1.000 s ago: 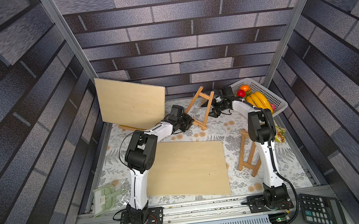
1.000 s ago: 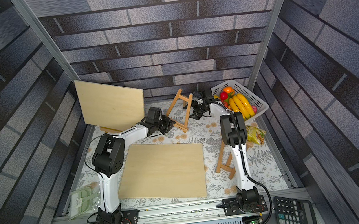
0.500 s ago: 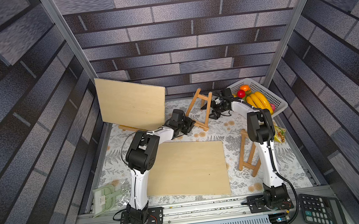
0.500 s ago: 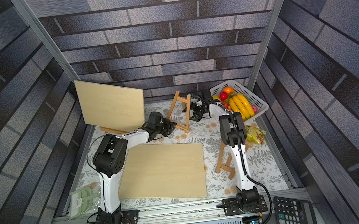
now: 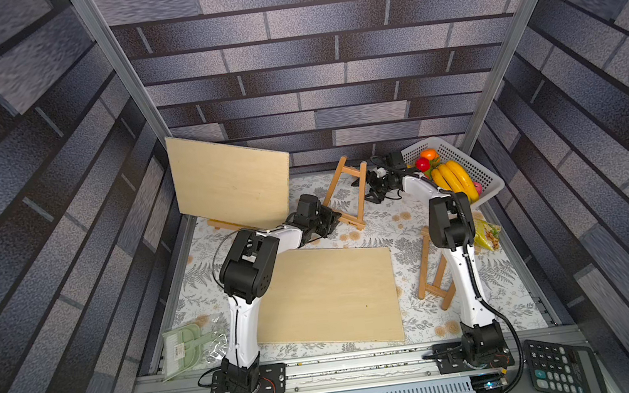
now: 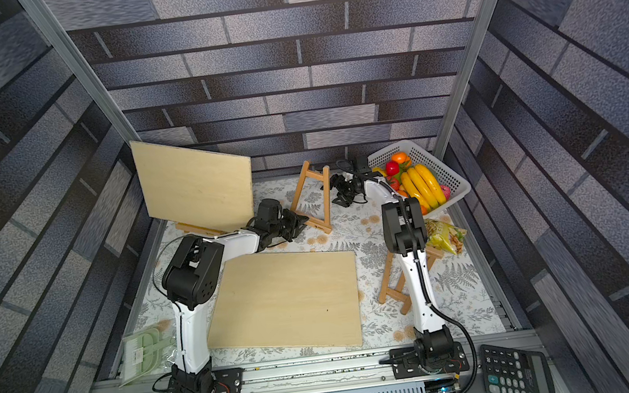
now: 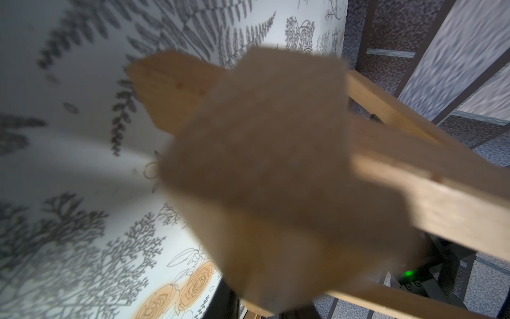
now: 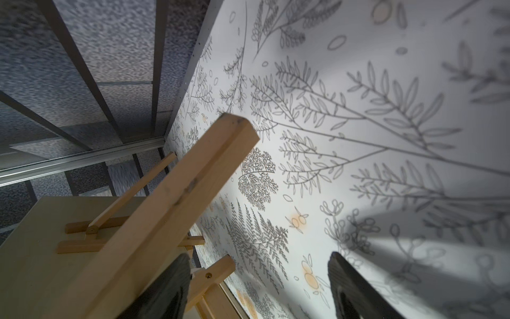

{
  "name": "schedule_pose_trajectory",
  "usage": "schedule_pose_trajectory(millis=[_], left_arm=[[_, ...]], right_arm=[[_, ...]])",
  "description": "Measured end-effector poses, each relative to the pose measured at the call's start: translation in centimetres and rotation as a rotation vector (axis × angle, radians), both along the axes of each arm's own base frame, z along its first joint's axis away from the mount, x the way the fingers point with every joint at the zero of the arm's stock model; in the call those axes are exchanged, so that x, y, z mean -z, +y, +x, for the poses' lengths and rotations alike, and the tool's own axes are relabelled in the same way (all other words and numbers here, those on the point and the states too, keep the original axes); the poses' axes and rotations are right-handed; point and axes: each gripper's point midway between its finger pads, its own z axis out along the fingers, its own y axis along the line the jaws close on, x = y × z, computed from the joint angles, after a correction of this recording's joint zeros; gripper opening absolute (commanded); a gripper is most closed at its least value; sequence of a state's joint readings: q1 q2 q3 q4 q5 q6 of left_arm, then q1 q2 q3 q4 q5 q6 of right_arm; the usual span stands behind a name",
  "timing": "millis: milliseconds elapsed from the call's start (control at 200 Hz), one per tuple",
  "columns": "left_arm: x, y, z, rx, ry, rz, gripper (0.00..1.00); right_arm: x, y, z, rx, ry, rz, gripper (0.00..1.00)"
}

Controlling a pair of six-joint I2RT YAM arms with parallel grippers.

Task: Assemble the easel
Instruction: Place the easel at the center of the board.

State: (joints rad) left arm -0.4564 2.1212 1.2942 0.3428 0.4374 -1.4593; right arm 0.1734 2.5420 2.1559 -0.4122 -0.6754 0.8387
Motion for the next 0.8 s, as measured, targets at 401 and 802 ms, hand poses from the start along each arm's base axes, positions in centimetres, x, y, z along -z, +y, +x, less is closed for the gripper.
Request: schedule_pose_trajectory(millis=[401, 802], left_arm=[[0.8, 0.0, 0.9, 0.007, 0.036, -0.042, 0.35], [1.8, 0.3, 0.7, 0.020, 0.068, -0.011, 0.63]], right_arm=[[1.2, -0.4, 0.6, 0.020, 0.019, 0.014, 0.80], [1.2, -0.5, 1.8, 0.031, -0.012, 0.039, 0.80]])
